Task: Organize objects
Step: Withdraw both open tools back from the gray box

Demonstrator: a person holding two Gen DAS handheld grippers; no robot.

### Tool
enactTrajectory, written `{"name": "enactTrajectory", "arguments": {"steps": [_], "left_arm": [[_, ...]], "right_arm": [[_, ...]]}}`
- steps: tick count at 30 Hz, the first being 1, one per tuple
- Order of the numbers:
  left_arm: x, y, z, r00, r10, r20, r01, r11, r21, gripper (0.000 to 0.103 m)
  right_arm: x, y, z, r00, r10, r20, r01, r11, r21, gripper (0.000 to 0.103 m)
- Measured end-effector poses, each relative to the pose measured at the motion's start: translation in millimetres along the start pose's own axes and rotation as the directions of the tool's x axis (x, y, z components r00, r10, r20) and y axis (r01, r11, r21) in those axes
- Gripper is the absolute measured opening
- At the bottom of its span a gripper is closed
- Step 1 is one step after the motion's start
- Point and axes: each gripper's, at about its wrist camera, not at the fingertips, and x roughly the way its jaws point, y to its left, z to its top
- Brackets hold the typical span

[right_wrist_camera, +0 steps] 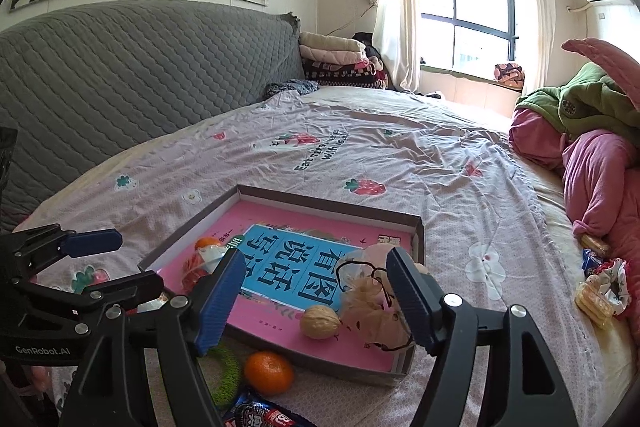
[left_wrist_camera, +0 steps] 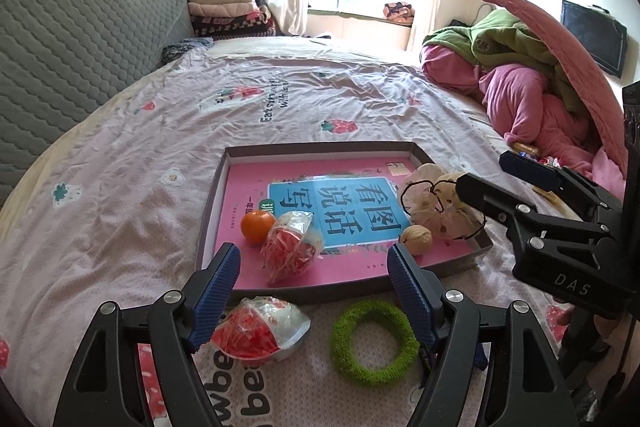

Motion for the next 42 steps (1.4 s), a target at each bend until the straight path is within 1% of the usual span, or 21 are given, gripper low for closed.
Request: {"name": "enactTrajectory", "arguments": {"steps": [10,13,19,23,25,33,37,42], "left_arm": [[-13.3,-10.7,-4.5,1.000,0.018,0.006,-0.018,1.000,0.015,0.077],[-15.3,-12.4,-5.8,1.000,0.029,0.008,-0.029,0.999,0.015,0.077],[-20.6,-11.8,-8.0,0.999,0.037,0.009,-0.038,0.999,0.012,0.077],[-24.3,-8.6,-8.3,0.999,0.036,0.011,-0.036,0.999,0.006,0.077],[-25.1,-6.2,-8.8,1.000,0.022,0.010,-0.022,1.000,-0.002,0.077],[-24.6,-3.4,-14.9,0.999,0.033,-0.012,-0.033,0.999,-0.001,0.077],[-21.5,-6.4,-18.7,0.999,0.032,-0.026,-0.032,0.999,0.008,0.077],[-12.9,-11.6,-27.0,0.998,0.030,-0.061,-0.029,0.999,0.021,0.077]], "right_arm": [[-17.8,-3.0,3.6,0.999,0.001,0.033,-0.001,1.000,0.013,0.073],[-17.1,-2.1,0.9,1.000,-0.009,0.021,0.009,1.000,0.018,0.073],[-16.9,1.9,-8.7,1.000,-0.002,-0.002,0.002,1.000,0.030,0.073],[-16.9,5.0,-14.7,1.000,-0.013,-0.019,0.014,0.999,0.029,0.073],[-17.9,5.8,-16.2,1.000,-0.014,-0.023,0.015,0.999,0.030,0.073],[-25.7,3.9,-22.9,0.999,-0.031,-0.029,0.033,0.998,0.048,0.073],[-29.6,7.3,-29.2,0.998,-0.052,-0.039,0.053,0.998,0.030,0.073],[-32.7,12.7,-36.3,0.997,-0.049,-0.054,0.050,0.999,0.018,0.073]]}}
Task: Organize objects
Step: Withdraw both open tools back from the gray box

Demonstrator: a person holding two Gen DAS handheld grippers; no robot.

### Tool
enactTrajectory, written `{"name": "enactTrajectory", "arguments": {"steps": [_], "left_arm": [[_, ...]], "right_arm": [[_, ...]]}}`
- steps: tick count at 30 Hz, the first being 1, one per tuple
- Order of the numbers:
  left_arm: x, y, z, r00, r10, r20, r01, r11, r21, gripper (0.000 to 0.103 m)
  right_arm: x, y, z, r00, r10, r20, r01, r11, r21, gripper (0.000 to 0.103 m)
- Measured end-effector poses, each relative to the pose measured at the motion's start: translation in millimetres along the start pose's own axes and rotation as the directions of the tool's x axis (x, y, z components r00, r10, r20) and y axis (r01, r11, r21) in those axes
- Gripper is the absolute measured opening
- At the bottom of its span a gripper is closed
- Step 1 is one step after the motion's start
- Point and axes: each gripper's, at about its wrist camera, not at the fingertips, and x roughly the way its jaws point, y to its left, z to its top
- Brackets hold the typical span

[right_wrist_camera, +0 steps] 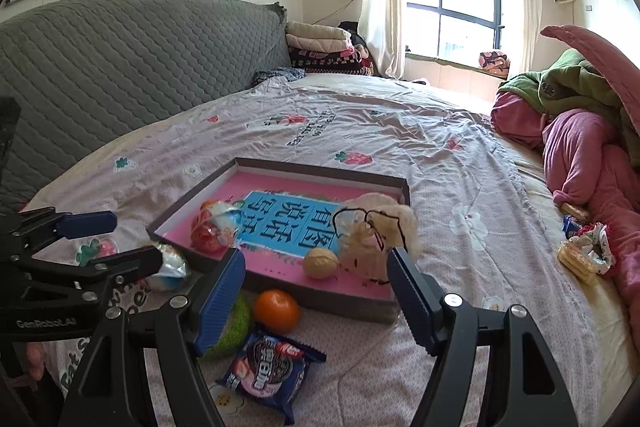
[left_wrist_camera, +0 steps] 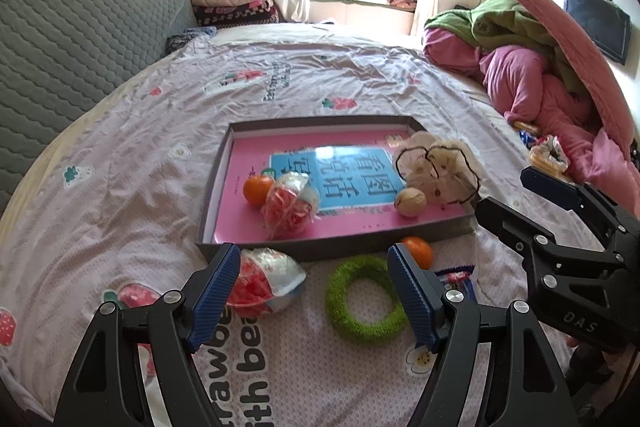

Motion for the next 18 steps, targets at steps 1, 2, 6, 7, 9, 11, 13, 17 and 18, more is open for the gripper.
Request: {"name": "enactTrajectory", "arguments": {"steps": [1,2,6,7,9,11,13,17,18], "left_arm": [[2.2,-1.0,-2.1,1.000,0.000,-0.009,0.000,1.000,0.002,0.077],[4.1,-1.7,-4.1,1.000,-0.003,-0.018,0.003,1.000,0.003,0.077],[15.2,-5.8,-13.0,0.998,-0.012,-0.063,0.013,1.000,0.013,0.077],[18.2,-6.9,-15.1,0.997,-0.012,-0.074,0.014,1.000,0.018,0.077],[24.5,-8.4,-19.2,0.996,-0.007,-0.094,0.009,1.000,0.022,0.077],[31.4,-9.3,-23.4,0.994,-0.002,-0.112,0.004,1.000,0.024,0.077],[37.8,-9.1,-27.4,0.992,0.000,-0.128,0.003,1.000,0.022,0.077],[46.2,-8.8,-33.1,0.989,0.007,-0.149,-0.004,1.000,0.022,0.077],[47.3,-8.4,-33.6,0.989,0.008,-0.150,-0.005,1.000,0.022,0.077]], "right_arm": [[-0.7,0.6,-1.7,1.000,-0.002,-0.004,0.002,1.000,-0.002,0.073],[-1.4,1.6,-4.4,1.000,-0.005,-0.010,0.005,1.000,-0.005,0.073],[-2.4,3.4,-15.3,0.999,-0.006,-0.039,0.006,1.000,-0.006,0.073],[-2.2,4.2,-18.6,0.999,-0.008,-0.050,0.007,1.000,-0.008,0.073],[-1.9,5.7,-24.2,0.998,-0.011,-0.066,0.010,1.000,-0.010,0.073],[-1.9,7.9,-28.9,0.997,-0.009,-0.078,0.008,1.000,-0.013,0.073],[-2.7,10.9,-33.9,0.996,-0.012,-0.089,0.010,1.000,-0.027,0.073],[-4.9,15.8,-40.5,0.994,-0.017,-0.105,0.012,0.999,-0.047,0.073],[-4.8,16.2,-41.6,0.994,-0.018,-0.108,0.013,0.999,-0.049,0.073]]}}
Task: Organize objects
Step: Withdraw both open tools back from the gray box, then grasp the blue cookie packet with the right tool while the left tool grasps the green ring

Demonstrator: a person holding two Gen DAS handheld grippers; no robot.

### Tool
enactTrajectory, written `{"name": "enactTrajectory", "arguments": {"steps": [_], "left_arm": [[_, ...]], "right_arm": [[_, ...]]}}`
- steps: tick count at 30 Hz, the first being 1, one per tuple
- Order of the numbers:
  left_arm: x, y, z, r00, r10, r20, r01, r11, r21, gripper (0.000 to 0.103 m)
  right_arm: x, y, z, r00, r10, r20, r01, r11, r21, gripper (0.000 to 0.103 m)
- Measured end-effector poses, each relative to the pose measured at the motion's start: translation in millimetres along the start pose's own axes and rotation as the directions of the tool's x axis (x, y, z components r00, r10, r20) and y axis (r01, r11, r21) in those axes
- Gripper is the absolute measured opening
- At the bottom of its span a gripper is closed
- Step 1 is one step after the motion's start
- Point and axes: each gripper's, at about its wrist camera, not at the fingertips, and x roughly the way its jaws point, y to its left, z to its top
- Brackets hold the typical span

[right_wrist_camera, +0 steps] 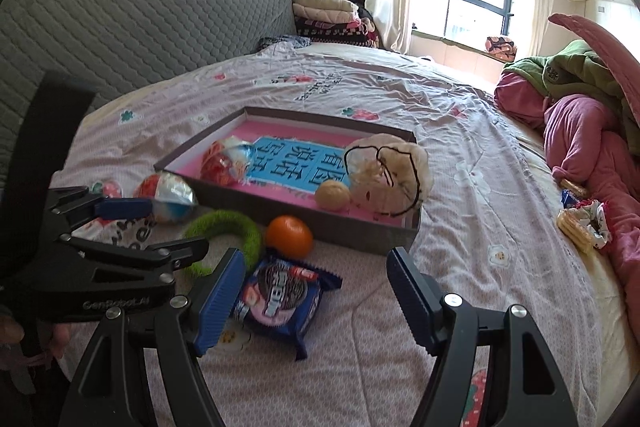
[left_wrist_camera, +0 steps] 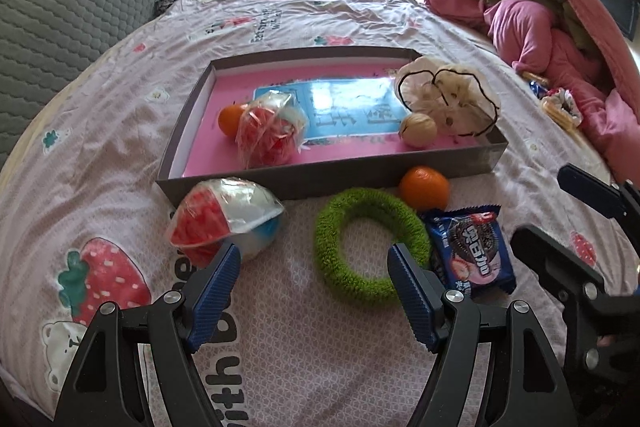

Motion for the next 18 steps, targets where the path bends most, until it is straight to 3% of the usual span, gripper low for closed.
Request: {"name": "enactTrajectory", "arguments": {"steps": [9,18], "left_arm": [[14.8,0.6,-4.1,0.998,0.053,-0.036,-0.053,0.999,0.007,0.077],[32.5,7.6,-7.6,0.996,0.053,-0.069,-0.055,0.998,-0.024,0.077]], "right_arm": [[11.8,4.9,-14.4,0.997,-0.011,-0.079,0.010,1.000,-0.016,0.073],[24.8,14.4,-20.1,0.994,-0.027,-0.109,0.026,1.000,-0.012,0.073]]}}
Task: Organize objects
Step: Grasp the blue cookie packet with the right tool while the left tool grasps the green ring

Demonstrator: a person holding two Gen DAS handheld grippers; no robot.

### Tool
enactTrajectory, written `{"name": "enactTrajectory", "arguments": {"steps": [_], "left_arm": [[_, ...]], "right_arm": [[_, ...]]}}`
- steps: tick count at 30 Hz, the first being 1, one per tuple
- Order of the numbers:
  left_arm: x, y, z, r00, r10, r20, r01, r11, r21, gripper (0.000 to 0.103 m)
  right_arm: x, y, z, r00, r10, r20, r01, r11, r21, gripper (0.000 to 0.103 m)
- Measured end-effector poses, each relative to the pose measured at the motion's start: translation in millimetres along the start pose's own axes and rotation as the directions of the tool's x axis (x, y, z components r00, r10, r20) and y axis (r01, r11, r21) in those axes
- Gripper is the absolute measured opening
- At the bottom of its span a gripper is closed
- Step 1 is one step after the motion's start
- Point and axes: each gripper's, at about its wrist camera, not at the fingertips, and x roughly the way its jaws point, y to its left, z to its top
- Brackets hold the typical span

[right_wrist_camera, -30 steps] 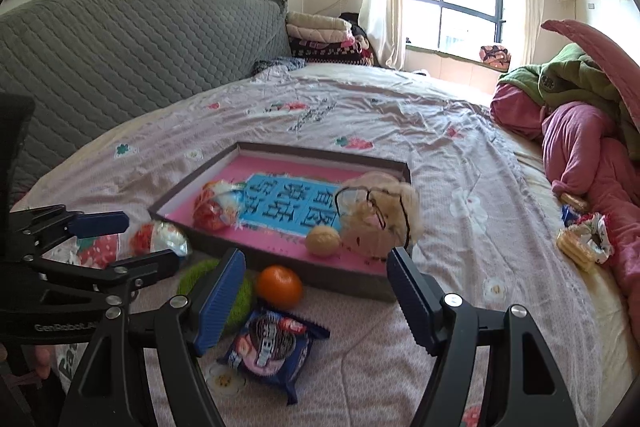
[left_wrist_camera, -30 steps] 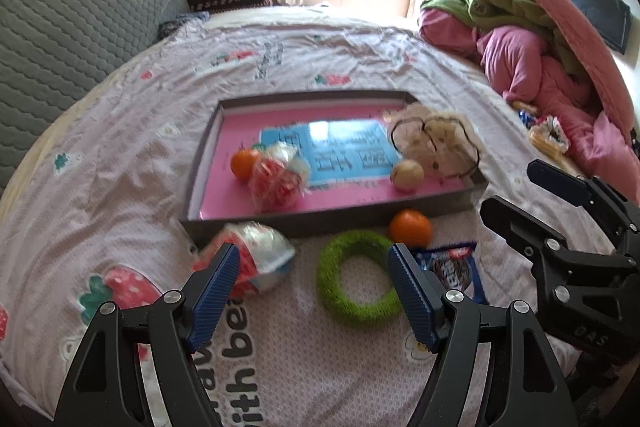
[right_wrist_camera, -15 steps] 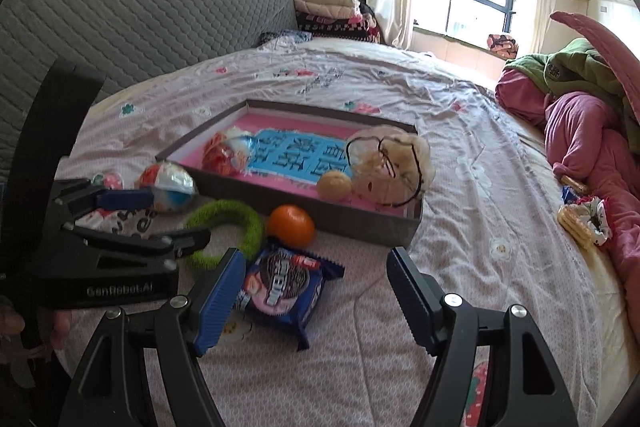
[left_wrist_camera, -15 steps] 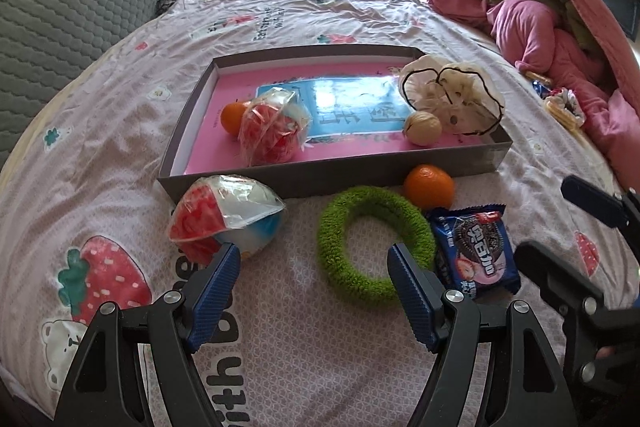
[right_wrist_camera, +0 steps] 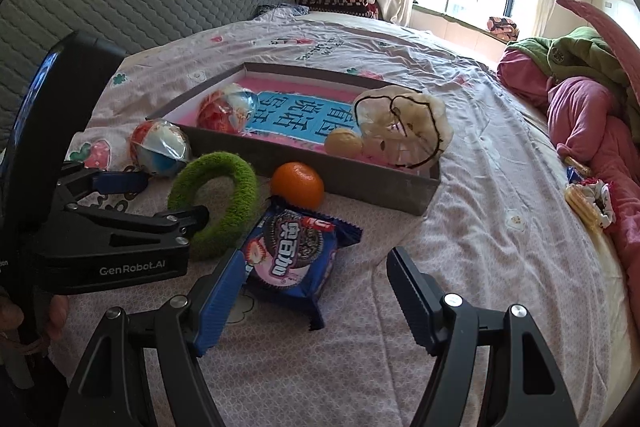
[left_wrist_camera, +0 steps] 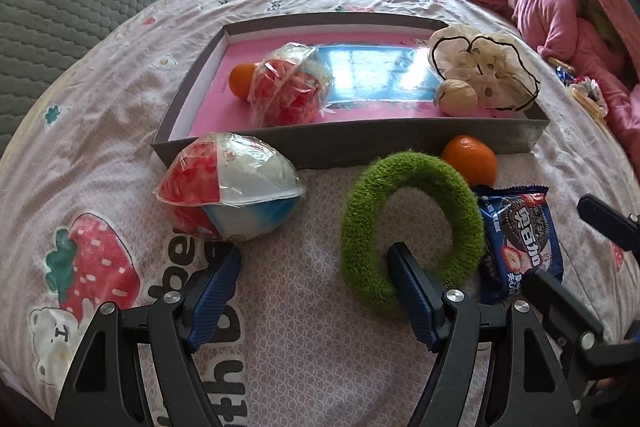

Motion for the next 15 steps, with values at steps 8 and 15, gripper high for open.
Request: {"name": "enactTrajectory", "arguments": {"steps": [8,15], "left_arm": [[5.6,5.6,1.2,1.000,-0.024,0.000,0.024,1.000,-0.007,0.077],[7.1,3.2,0.3,1.000,-0.006,0.008,0.006,1.000,0.012,0.077]], "right_arm": [[13.0,6.1,1.5,1.000,-0.011,-0.014,0.011,0.999,0.033,0.073],[26.6,21.2,2.0,0.997,-0.073,-0.030,0.073,0.997,-0.008,0.073]]}}
